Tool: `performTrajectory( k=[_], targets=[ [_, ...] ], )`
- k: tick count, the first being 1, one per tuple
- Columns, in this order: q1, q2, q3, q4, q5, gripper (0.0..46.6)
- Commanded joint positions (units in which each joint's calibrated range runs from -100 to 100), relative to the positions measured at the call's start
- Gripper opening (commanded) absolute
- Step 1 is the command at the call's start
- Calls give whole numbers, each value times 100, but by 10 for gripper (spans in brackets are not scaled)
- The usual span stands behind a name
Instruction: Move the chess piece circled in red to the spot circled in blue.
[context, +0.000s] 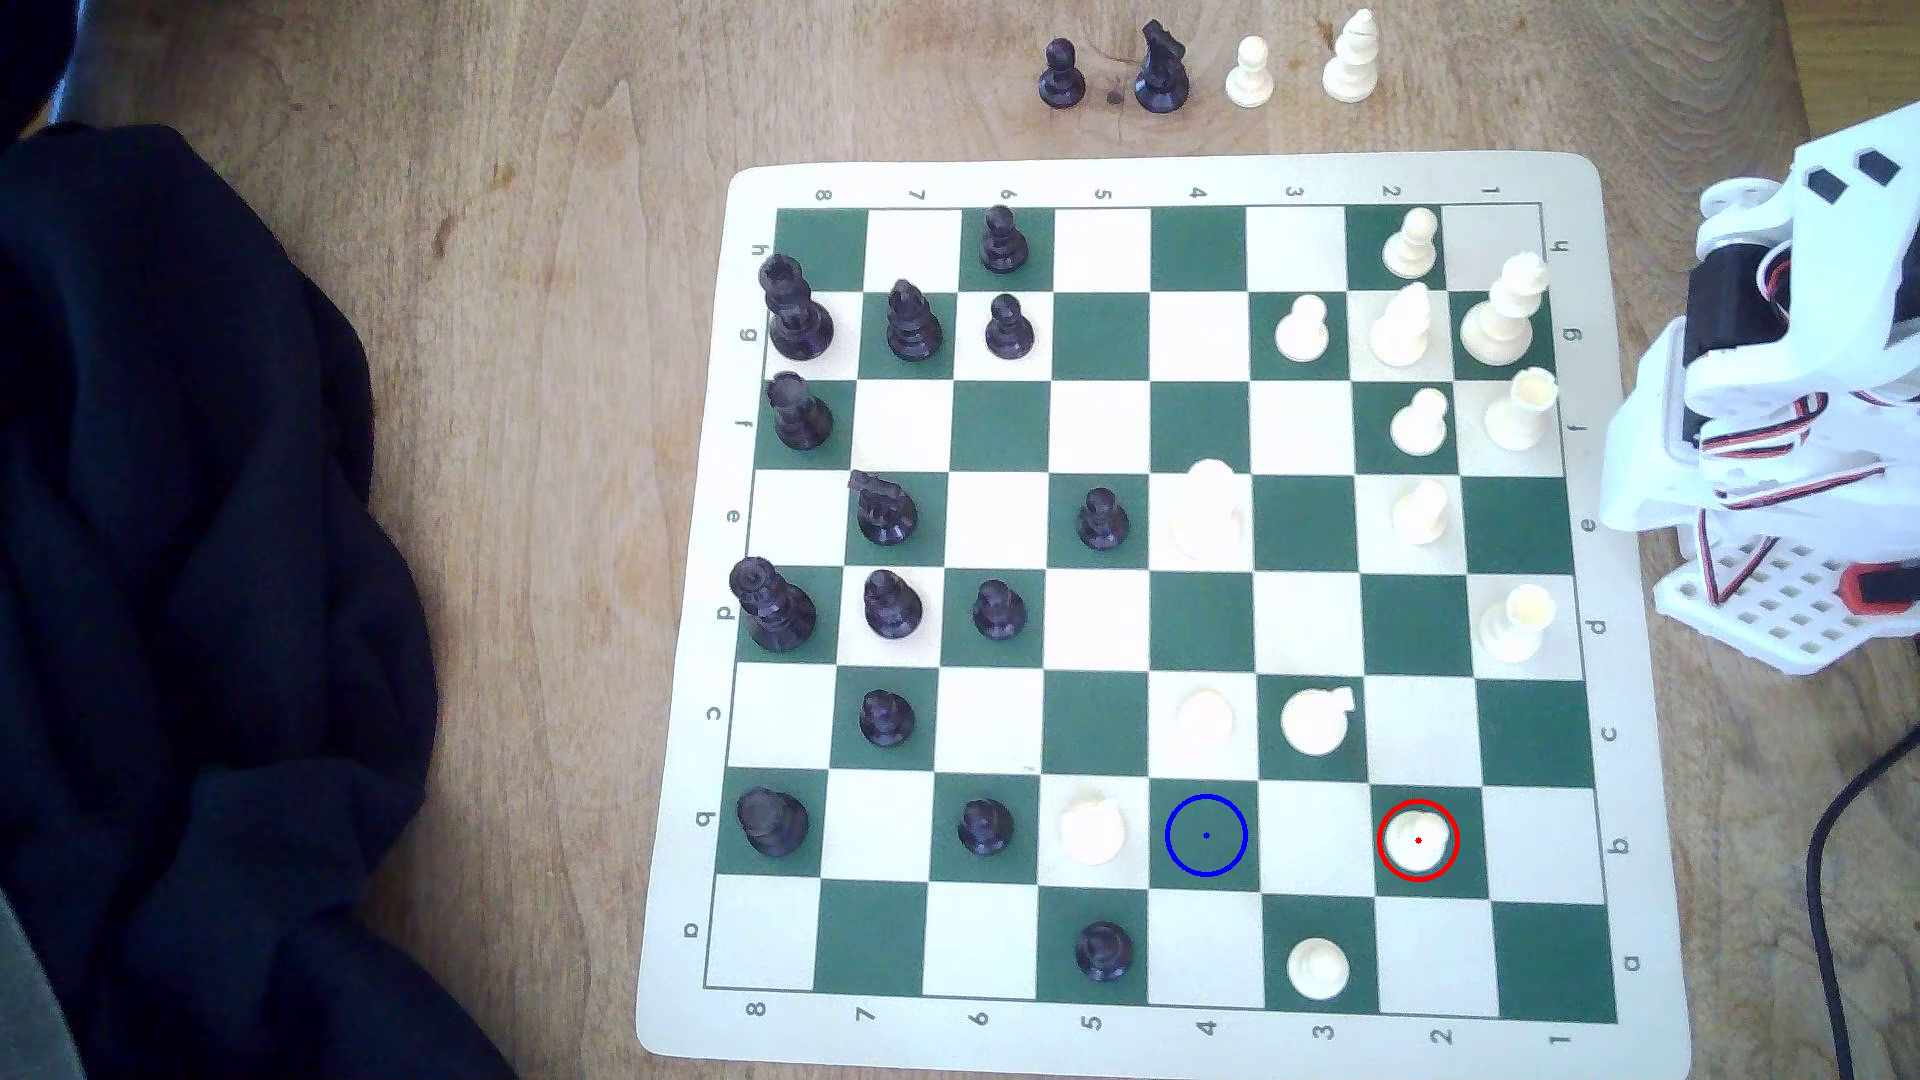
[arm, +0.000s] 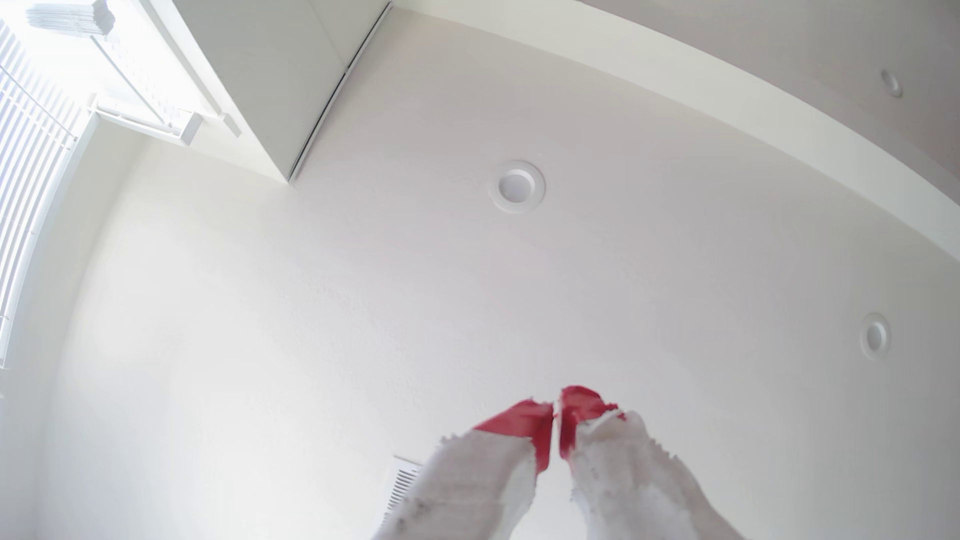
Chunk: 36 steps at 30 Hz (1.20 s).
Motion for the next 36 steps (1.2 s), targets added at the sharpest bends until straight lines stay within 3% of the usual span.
performTrajectory(
  k=[1, 8, 13, 19, 24, 28, 31, 33, 36],
  targets=[
    [54, -20, 127, -111, 20, 2],
    [-212, -20, 127, 2092, 20, 2],
    [-236, -20, 27, 4926, -5, 2],
    [-142, -20, -1188, 9021, -20, 2],
    [-87, -11, -2013, 11126, -24, 2],
    [-165, -11, -2920, 13403, -5, 31],
    [-494, 65, -3246, 14197, -49, 36],
    [-955, 142, -3464, 14934, -78, 19],
    [-1792, 668, -4162, 16106, -132, 34]
  ],
)
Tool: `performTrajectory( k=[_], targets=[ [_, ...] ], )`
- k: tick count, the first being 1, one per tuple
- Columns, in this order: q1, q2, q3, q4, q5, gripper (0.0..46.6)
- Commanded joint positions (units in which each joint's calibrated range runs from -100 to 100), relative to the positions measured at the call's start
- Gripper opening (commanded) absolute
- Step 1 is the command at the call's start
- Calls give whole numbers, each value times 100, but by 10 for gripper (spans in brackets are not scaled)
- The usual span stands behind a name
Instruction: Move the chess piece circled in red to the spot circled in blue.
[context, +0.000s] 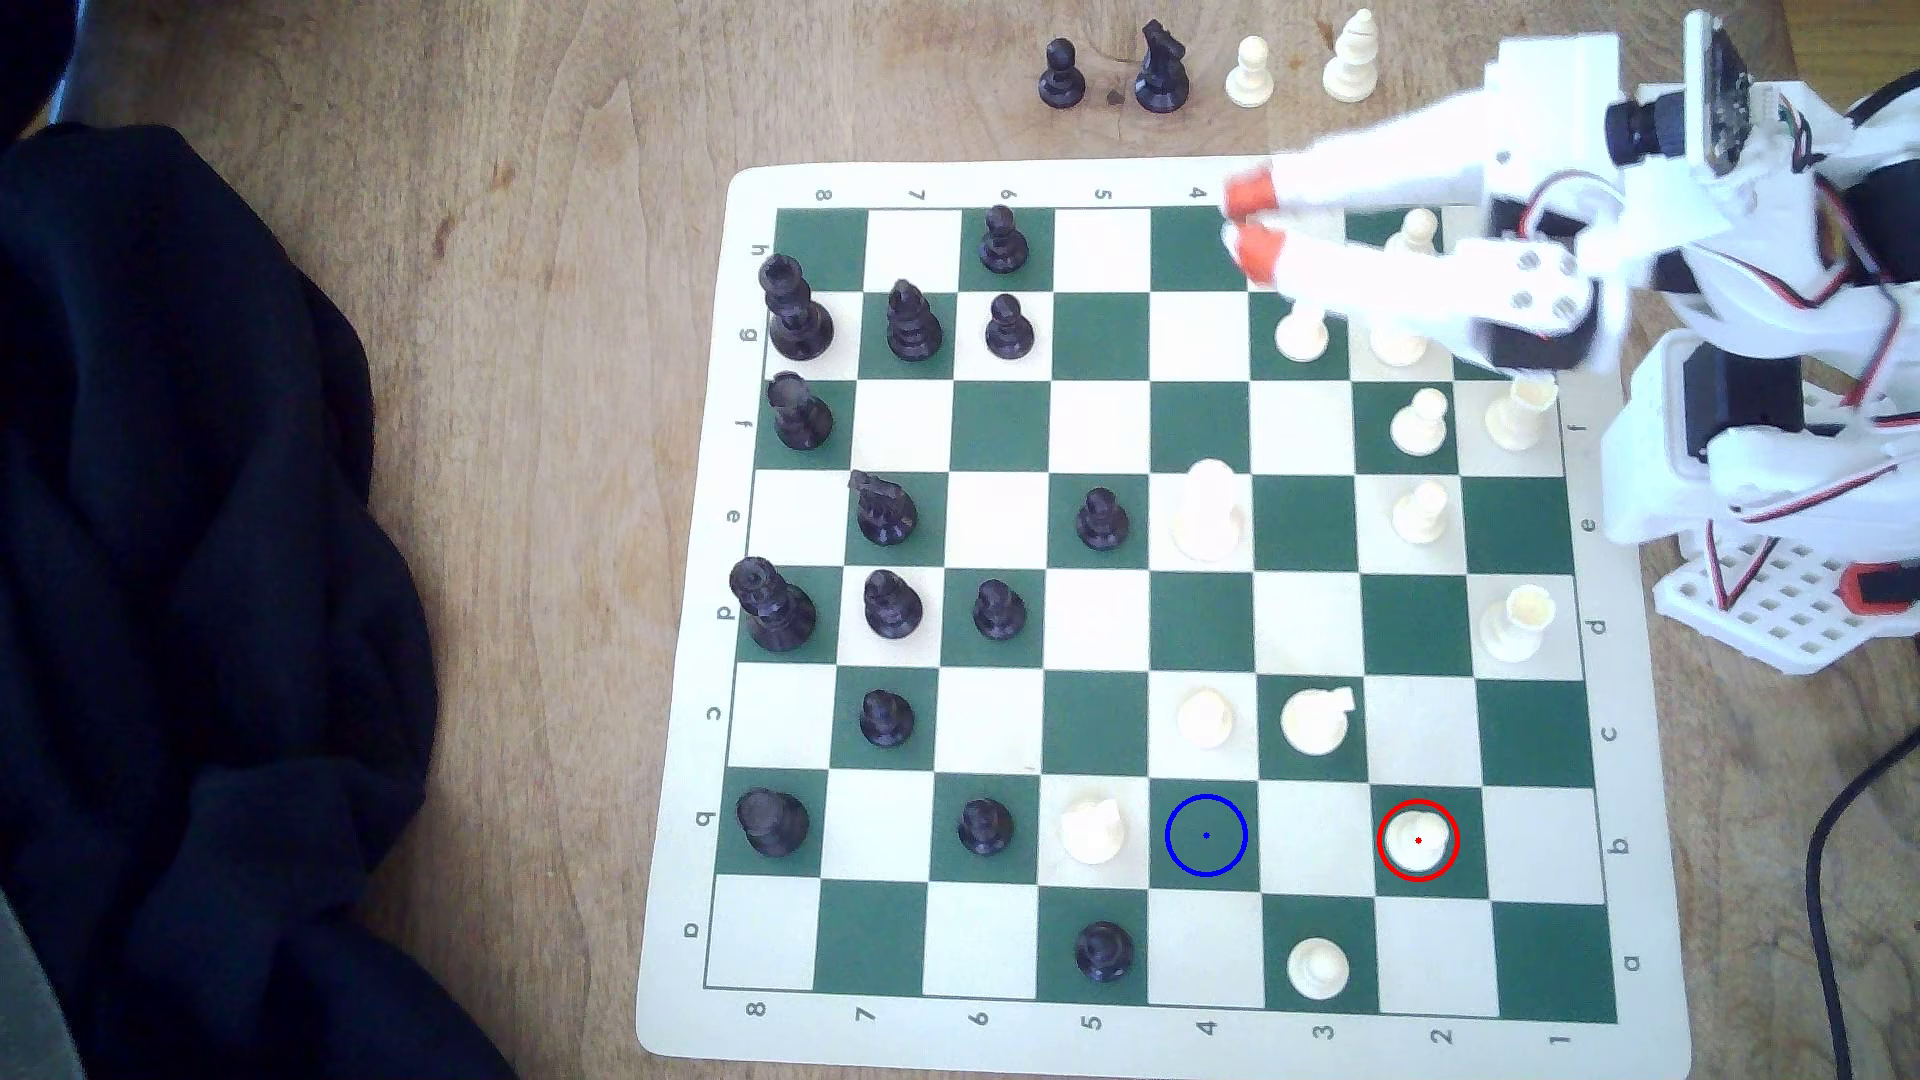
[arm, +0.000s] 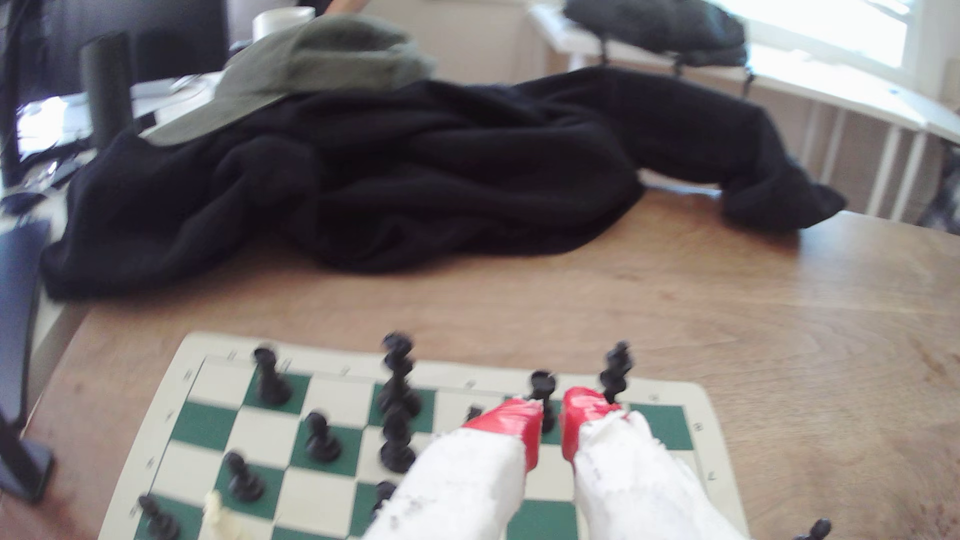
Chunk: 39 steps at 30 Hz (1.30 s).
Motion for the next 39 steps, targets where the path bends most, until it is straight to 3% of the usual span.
performTrajectory(
  k=[1, 5, 7, 15, 26, 39],
  targets=[
    [-1060, 729, -1334, 1515, -107, 46],
    [-1920, 1637, -2041, 2564, -234, 95],
    [-2171, 1986, -2195, 2916, -254, 97],
    [-3273, 2996, -1996, 3260, -659, 169],
    [-3492, 3904, -908, 2261, -698, 153],
    [-3883, 5092, -998, 1229, -806, 140]
  ],
)
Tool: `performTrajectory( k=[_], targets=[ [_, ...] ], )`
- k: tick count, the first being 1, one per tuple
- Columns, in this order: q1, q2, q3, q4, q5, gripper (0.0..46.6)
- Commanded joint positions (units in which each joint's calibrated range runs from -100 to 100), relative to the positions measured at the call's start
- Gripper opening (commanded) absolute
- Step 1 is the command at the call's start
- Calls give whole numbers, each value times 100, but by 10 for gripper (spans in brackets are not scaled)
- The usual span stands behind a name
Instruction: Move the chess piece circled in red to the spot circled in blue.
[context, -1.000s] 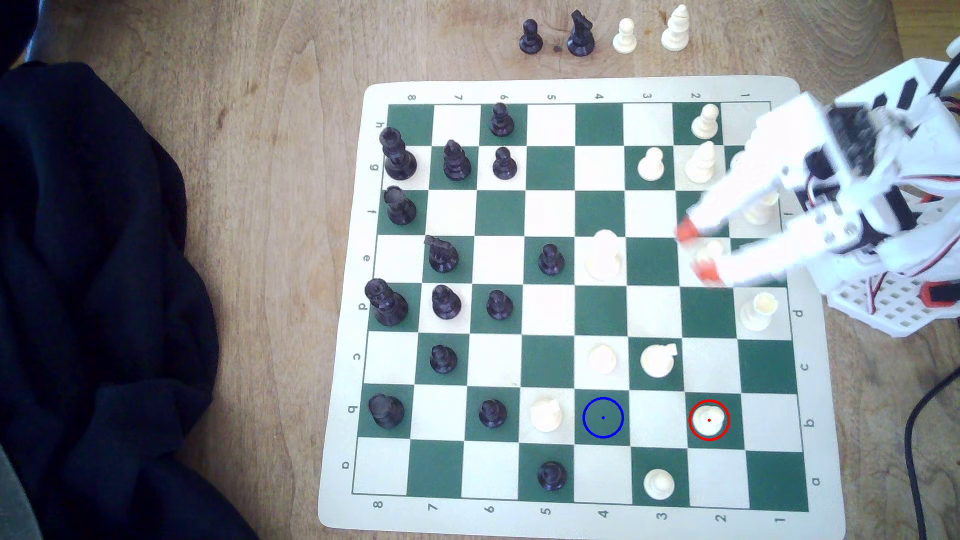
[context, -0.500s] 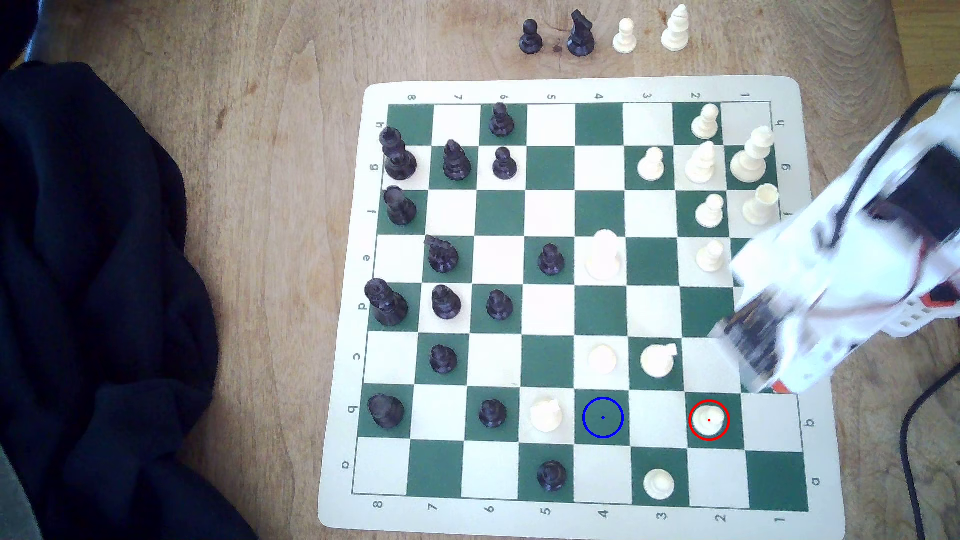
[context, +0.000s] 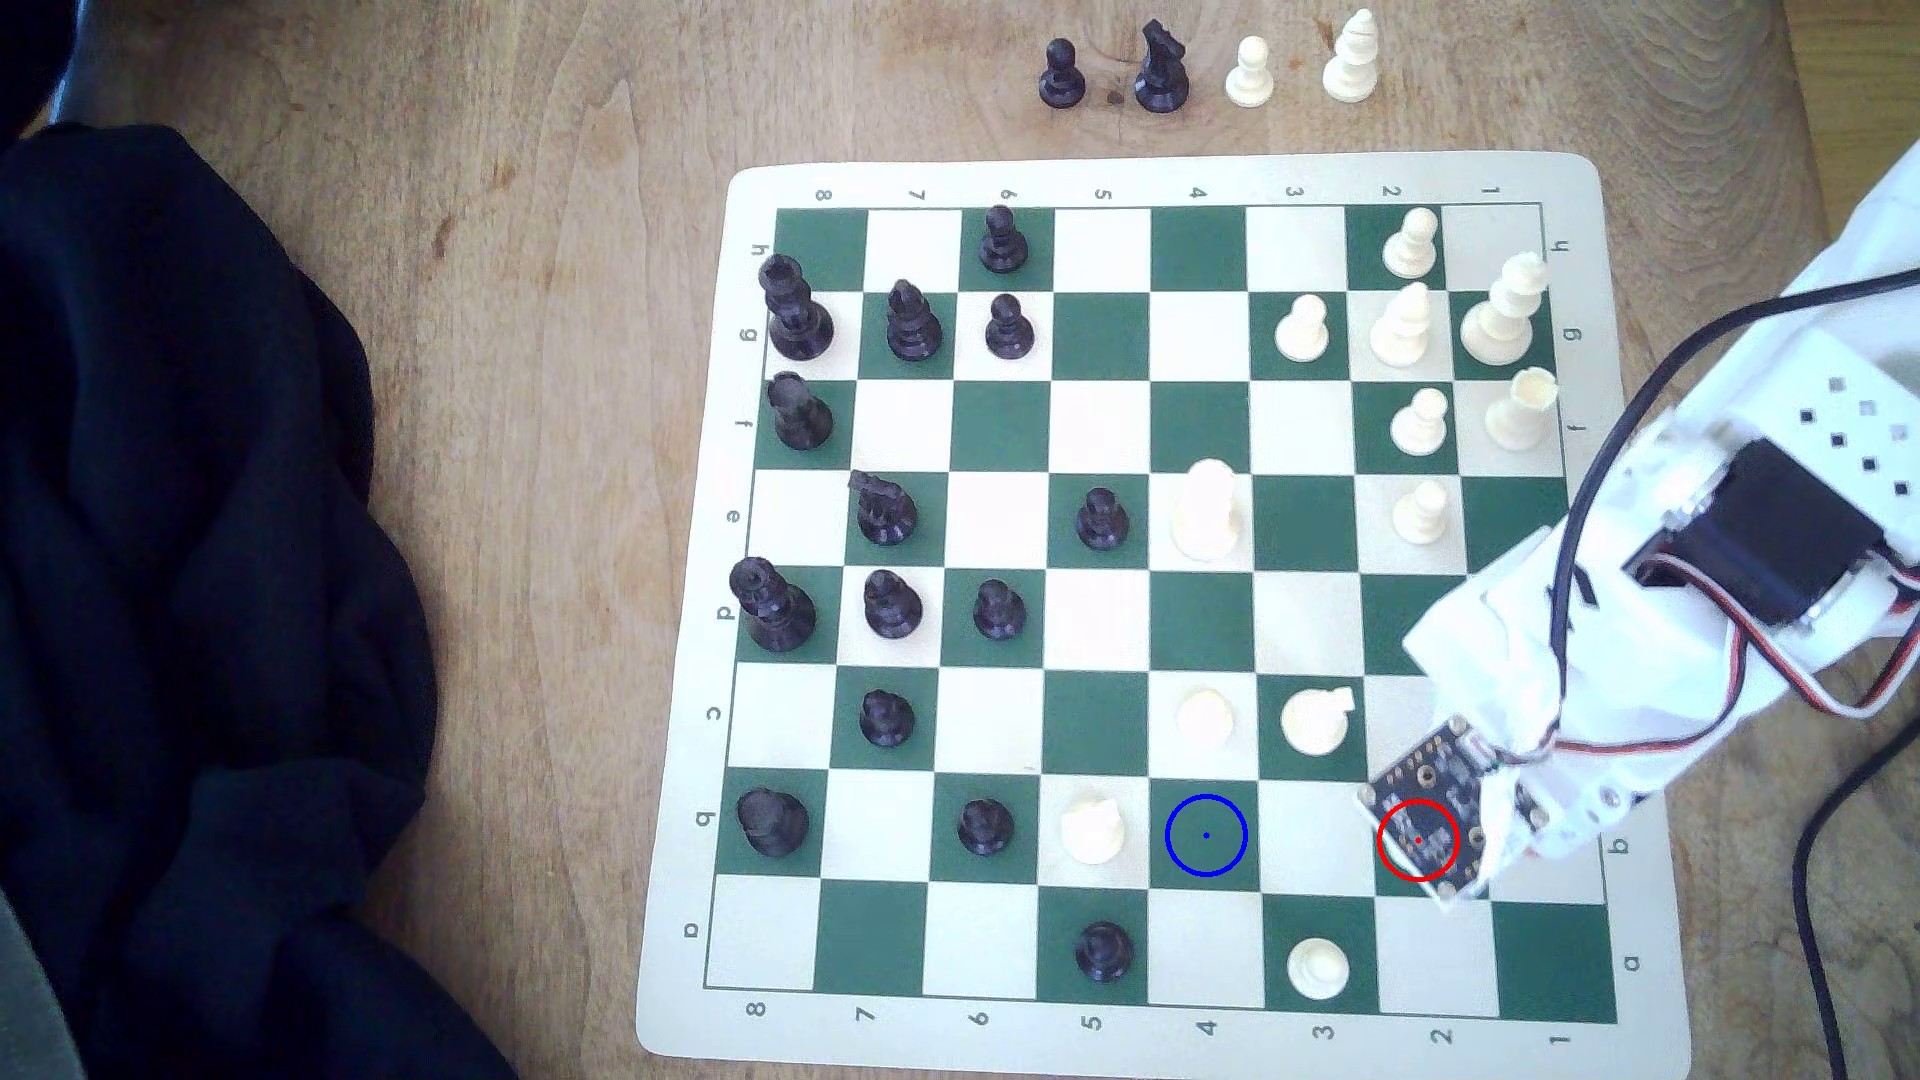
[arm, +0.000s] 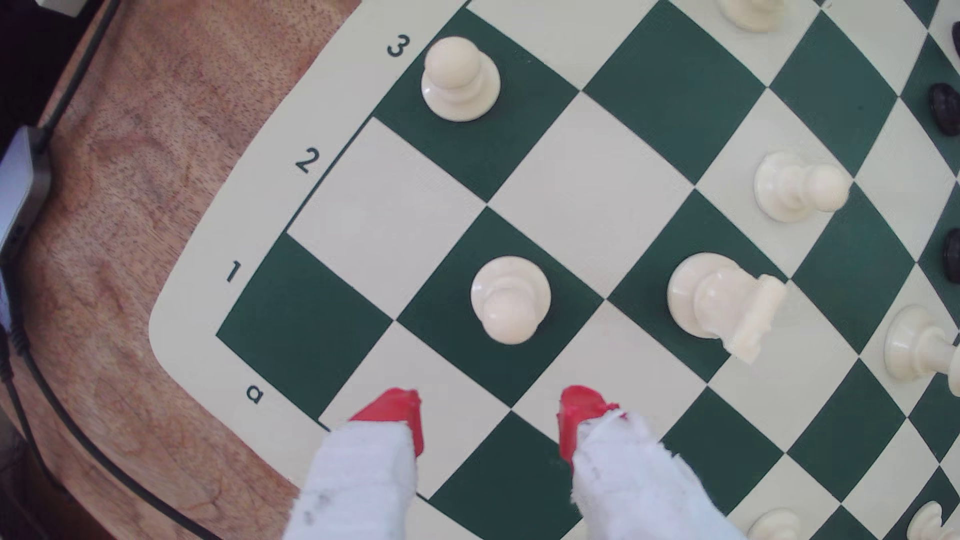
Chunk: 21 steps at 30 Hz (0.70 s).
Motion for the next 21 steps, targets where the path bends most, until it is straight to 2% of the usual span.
performTrajectory(
  k=[1, 21],
  targets=[
    [-57, 588, -212, -417, 5, 138],
    [29, 1819, -556, -1391, 5, 119]
  ],
)
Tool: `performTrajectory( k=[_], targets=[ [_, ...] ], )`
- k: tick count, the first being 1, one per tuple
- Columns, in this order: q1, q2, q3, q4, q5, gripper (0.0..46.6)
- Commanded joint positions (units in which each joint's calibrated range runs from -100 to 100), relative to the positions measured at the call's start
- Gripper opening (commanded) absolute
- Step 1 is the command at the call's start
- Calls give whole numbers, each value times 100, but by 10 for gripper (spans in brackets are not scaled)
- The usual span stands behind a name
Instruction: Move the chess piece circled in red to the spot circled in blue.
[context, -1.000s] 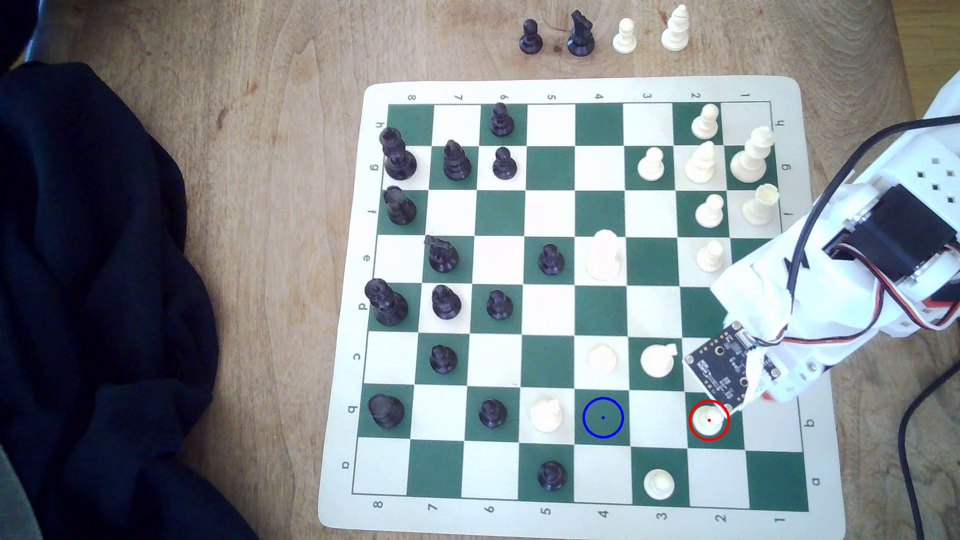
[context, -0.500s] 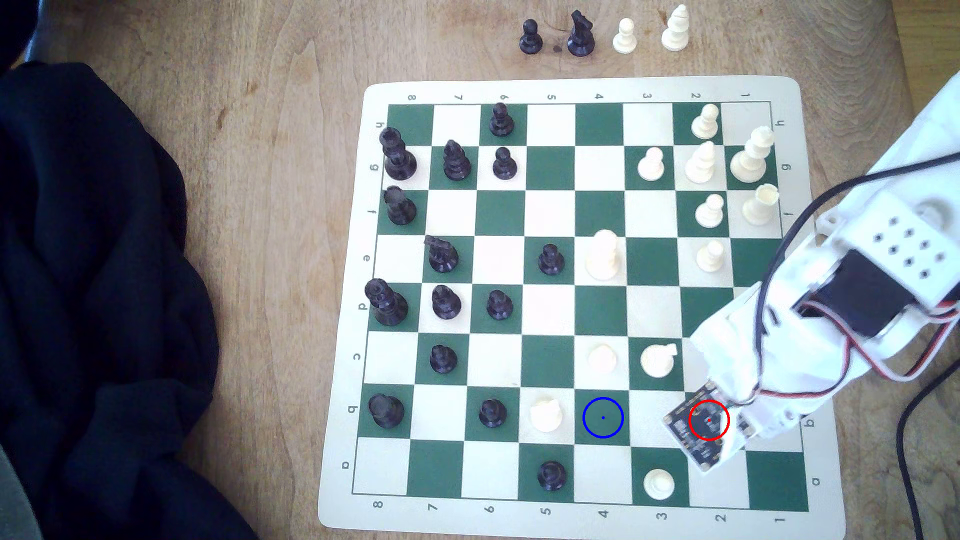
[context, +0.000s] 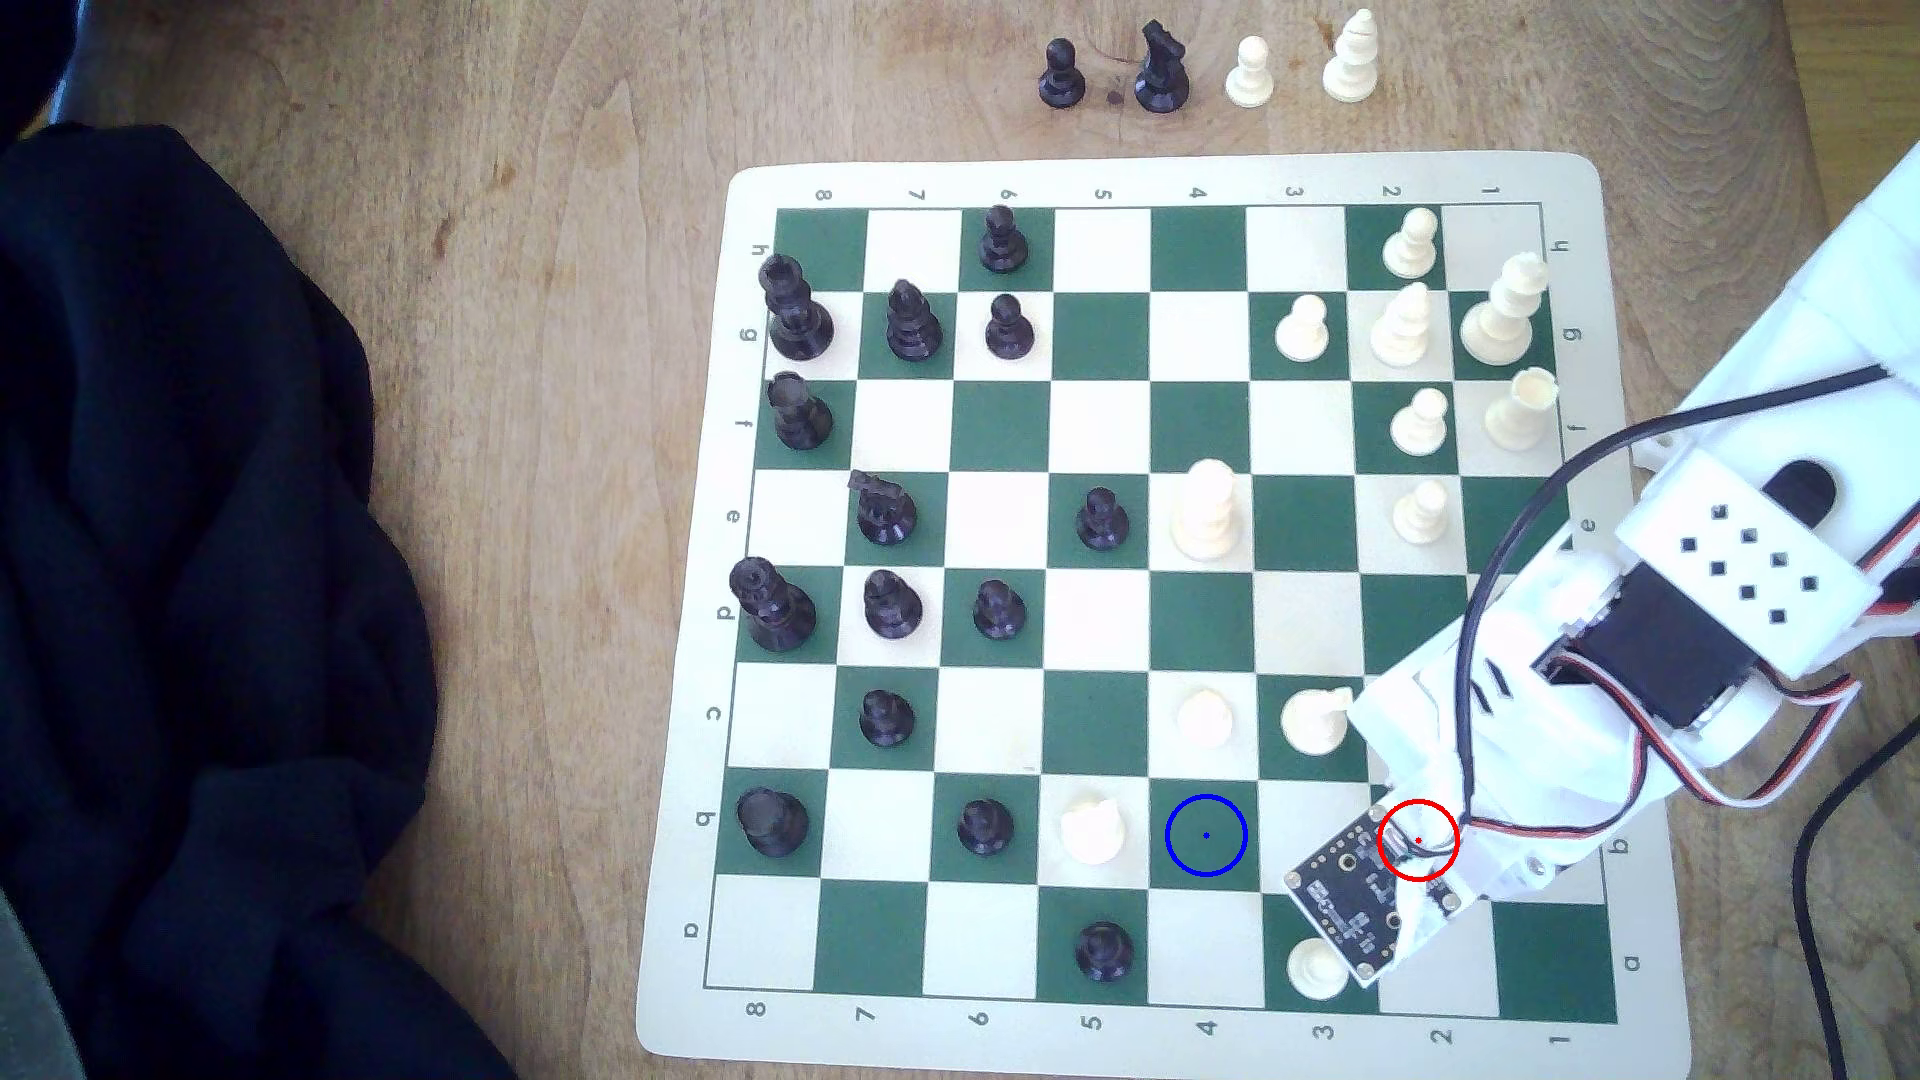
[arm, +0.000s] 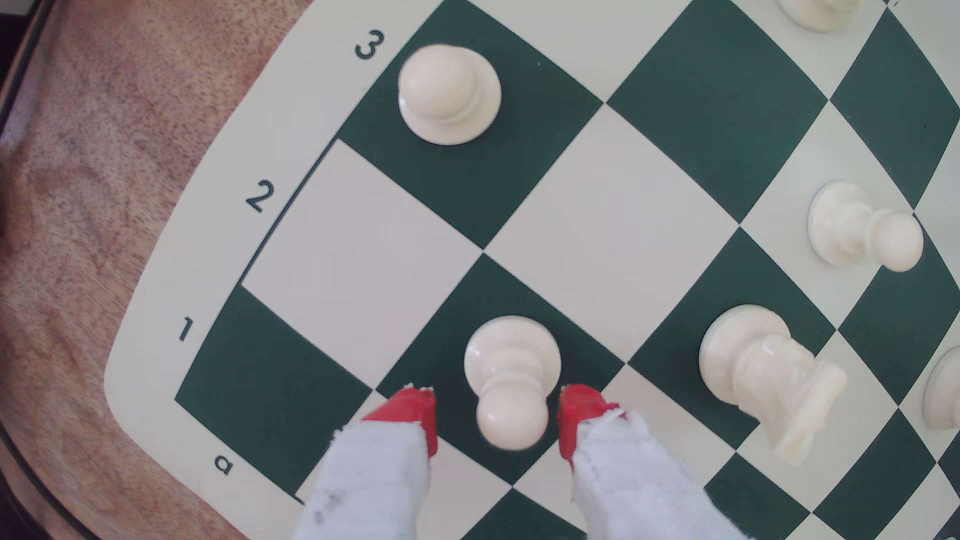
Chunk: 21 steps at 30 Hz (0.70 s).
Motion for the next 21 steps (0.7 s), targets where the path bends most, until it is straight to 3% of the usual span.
performTrajectory(
  k=[1, 21],
  targets=[
    [36, 101, -575, -108, 5, 117],
    [44, 135, -856, 203, 29, 98]
  ],
)
